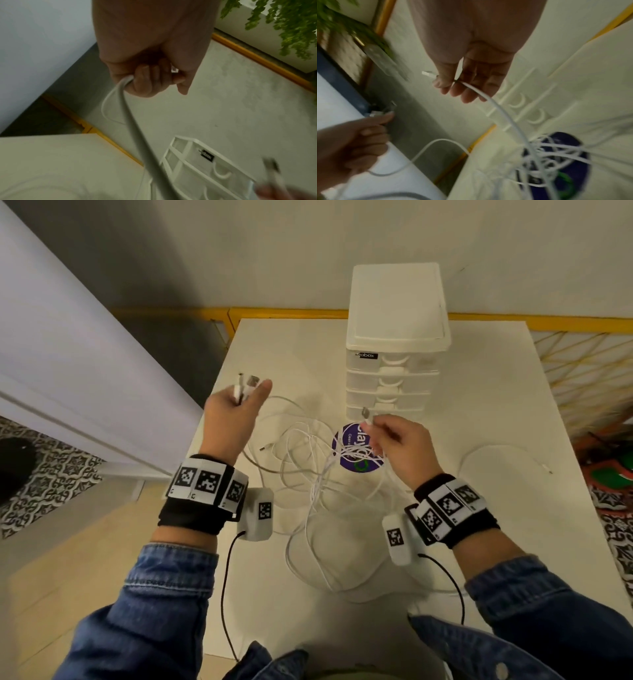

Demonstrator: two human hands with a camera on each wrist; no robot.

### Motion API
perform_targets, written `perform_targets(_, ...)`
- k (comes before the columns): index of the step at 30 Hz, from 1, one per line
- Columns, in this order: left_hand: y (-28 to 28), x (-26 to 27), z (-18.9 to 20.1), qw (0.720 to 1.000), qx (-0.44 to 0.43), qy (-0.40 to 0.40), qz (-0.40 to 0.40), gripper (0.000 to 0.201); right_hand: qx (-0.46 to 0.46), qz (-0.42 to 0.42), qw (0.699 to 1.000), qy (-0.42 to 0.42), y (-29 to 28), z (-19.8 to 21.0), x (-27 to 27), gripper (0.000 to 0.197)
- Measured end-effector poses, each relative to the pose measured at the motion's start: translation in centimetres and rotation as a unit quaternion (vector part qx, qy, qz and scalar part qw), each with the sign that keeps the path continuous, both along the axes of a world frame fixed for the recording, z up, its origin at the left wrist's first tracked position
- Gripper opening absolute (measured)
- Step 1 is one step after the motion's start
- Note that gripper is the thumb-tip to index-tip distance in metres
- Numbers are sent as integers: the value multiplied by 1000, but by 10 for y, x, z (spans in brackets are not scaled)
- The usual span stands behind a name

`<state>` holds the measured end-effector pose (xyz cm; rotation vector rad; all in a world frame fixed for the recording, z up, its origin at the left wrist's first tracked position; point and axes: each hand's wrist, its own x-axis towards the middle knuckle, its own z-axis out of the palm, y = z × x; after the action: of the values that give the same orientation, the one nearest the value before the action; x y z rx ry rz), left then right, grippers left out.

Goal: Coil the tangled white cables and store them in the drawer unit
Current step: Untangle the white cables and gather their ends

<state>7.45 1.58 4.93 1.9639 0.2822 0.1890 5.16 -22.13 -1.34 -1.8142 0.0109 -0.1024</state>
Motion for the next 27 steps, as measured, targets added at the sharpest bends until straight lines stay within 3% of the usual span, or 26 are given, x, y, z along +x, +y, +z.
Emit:
perform_targets(2, -13, -5, -5, 999, -16, 22, -19, 40, 31, 15, 999, -6, 16, 16, 2, 10)
perform_targets(6, -31, -14, -14, 991, -98, 44, -83, 36, -34, 76, 996, -40, 51, 34, 7, 18)
perform_targets(10, -16, -16, -17, 974, -206, 44, -84, 36, 35, 91, 995, 1, 73, 44, 17, 24)
perform_targets(13, -3, -19, -19, 978, -173, 23, -118, 23, 28, 140, 989, 32, 91, 45, 30, 17)
perform_targets(16, 8, -17, -29, 987, -141, 7, -75, 13, 14, 179, 983, 34, 106, 33, 47, 26)
perform_targets(19, 20, -12, -41, 992, -126, -6, -31, 15, -45, 211, 976, 39, 112, 16, 69, 36)
perform_targets(22, 29, -8, -55, 991, -133, 15, -28, 30, -5, 181, 981, 65, 111, -2, 96, 25)
perform_targets(23, 32, -8, -59, 988, -149, 28, -23, 33, -17, 146, 987, 62, 110, -9, 107, 28)
perform_targets(25, 37, -7, -68, 985, -166, 54, -7, 31, -145, 128, 980, 52, 108, -28, 127, 30)
perform_targets(27, 39, -5, -75, 984, -166, 71, 3, 23, -292, 200, 934, 51, 110, -47, 137, 35)
